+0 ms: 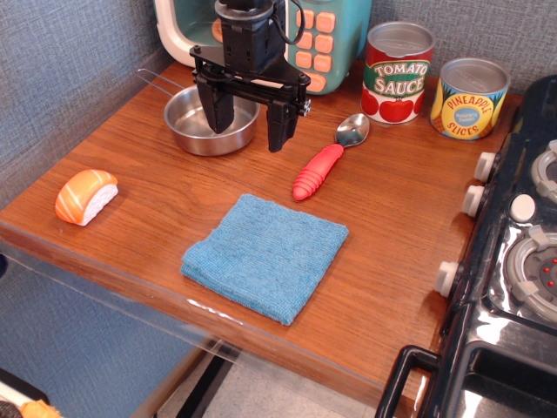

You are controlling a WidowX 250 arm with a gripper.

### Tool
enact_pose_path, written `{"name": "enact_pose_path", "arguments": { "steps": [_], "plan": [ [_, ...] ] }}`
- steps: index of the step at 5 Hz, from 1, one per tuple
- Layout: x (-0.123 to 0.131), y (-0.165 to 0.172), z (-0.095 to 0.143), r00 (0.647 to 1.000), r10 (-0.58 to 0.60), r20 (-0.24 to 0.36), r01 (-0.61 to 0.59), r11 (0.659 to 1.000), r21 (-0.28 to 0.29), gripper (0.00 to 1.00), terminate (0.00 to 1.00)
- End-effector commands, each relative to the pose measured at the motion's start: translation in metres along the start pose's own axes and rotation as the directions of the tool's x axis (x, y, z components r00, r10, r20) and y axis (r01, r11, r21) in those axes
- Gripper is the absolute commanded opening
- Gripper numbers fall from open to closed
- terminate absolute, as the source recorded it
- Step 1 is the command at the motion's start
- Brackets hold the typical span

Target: Place the pot on top of the blue towel

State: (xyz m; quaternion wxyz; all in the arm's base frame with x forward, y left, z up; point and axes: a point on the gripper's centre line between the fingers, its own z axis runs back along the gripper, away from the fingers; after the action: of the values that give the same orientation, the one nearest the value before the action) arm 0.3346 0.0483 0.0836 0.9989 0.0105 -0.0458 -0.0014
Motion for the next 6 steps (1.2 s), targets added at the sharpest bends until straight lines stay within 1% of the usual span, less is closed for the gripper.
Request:
{"name": "enact_pose_path", "arguments": {
  "steps": [1,3,4,5,6],
  "plan": [
    [0.000,0.000,0.000,1.000,0.000,0.000,0.000,1.000,0.000,1.00,0.00],
    [0.057,0.028,-0.024,0.998,0.056,0.004,-0.056,0.997,0.056,1.00,0.00],
    [0.079,0.039,-0.037,0.999,0.054,-0.008,-0.053,0.995,0.082,1.00,0.00],
    [0.084,0.048,-0.045,0.997,0.072,-0.033,-0.068,0.992,0.106,1.00,0.00],
    [0.082,0.053,-0.059,0.994,0.086,-0.069,-0.082,0.994,0.072,1.00,0.00]
  ]
}}
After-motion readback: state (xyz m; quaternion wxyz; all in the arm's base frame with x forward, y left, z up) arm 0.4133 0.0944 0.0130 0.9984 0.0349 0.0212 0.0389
